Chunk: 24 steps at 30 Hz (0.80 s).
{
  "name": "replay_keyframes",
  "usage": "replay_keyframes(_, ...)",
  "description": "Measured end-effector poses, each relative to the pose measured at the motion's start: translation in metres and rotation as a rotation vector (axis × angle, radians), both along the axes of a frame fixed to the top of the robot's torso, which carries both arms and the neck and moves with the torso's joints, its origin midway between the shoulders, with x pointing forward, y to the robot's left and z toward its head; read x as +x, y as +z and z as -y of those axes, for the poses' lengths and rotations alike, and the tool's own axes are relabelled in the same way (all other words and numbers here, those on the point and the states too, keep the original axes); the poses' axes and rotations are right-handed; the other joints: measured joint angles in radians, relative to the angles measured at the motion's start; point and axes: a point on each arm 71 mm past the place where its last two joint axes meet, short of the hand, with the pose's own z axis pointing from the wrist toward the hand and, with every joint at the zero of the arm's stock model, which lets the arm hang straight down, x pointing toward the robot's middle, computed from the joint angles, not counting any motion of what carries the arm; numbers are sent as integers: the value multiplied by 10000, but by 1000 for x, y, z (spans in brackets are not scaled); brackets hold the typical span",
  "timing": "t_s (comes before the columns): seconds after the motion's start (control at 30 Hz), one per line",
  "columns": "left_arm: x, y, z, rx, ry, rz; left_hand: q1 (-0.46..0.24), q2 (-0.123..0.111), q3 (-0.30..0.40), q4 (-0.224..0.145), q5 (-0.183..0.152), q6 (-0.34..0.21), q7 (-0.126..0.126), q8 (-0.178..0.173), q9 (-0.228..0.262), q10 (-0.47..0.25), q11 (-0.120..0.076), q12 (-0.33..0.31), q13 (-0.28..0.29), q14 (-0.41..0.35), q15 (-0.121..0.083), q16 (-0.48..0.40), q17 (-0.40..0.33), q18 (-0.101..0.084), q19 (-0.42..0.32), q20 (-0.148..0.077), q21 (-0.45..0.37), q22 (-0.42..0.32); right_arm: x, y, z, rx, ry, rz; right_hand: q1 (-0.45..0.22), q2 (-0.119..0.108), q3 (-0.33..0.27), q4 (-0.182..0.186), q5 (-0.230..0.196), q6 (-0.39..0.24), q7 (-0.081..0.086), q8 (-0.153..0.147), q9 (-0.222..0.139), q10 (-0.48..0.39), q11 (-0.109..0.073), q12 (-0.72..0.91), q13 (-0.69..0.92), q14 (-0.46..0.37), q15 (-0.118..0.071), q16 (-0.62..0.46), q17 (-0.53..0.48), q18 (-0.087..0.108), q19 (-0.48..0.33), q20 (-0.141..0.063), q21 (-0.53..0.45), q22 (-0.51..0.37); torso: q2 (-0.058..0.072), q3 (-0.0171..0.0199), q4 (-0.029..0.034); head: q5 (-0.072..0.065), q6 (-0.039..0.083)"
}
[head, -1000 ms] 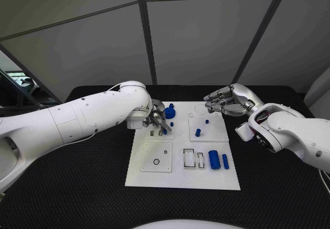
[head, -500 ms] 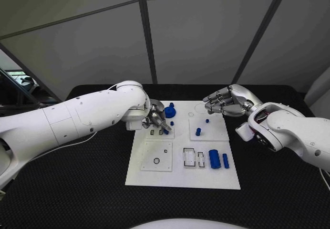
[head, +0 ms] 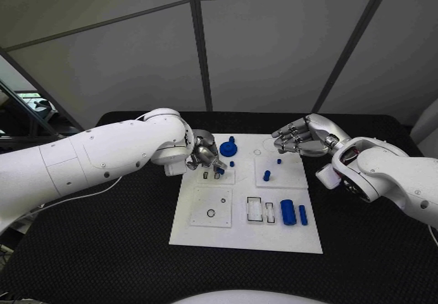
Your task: Assemble the parts on the task board
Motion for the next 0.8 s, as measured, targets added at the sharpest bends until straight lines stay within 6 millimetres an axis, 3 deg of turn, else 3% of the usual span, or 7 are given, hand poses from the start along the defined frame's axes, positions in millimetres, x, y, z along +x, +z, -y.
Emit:
replay_keyframes(0.03,-1,1,-3,-68,135,89,-51,-50,218,-121,-1,0,0,0,14,0,0,0,0,0,0,0,0,0,0,0,0,23,0,0,0,-8,2,-11,0,0,0,0,0,0,0,0,0,0,0,0,0,0,0,0,0,0,0,0,0,0,0,3,9,1,-2)
replay_keyframes(0.43,-7,4,-13,-483,1114,979,-354,-277,684,-111,-4,7,-5,117,203,144,-3,38,97,-3,-3,62,0,-1,172,-24,117,297,0,0,2,-37,-27,-20,0,1,29,29,0,-37,37,0,1,0,0,0,1,-35,36,0,-16,0,0,0,-39,2,-14,27,159,-19,-58)
replay_keyframes(0.6,-10,-2,-14,-513,1343,1205,-417,-340,881,-203,-37,59,-55,162,227,186,-30,99,146,-35,-34,116,0,-15,270,-50,194,402,0,0,3,-22,-39,32,1,1,66,-9,0,-37,37,1,1,0,0,1,1,-35,36,0,-28,0,0,0,-39,-10,-14,42,182,-36,-5)
replay_keyframes(0.63,-11,-4,-14,-515,1379,1238,-417,-340,882,-203,-39,59,-56,163,236,190,-27,99,146,-35,-34,116,0,-480,270,-51,194,402,0,1,3,-24,-49,46,1,1,66,-9,0,-37,37,1,1,0,0,1,1,-35,36,0,-28,1,0,0,-39,-10,-14,43,187,-30,-6)
replay_keyframes(0.8,-12,-9,-10,-518,1466,1385,-471,-394,966,-181,-41,59,-55,165,279,196,-23,147,180,-35,-34,116,0,-532,270,-51,235,461,-1,1,2,-33,-37,143,-31,32,166,7,0,5,-5,1,14,52,-53,1,1,-10,11,0,-62,0,59,58,-39,-9,-5,46,201,4,-75)
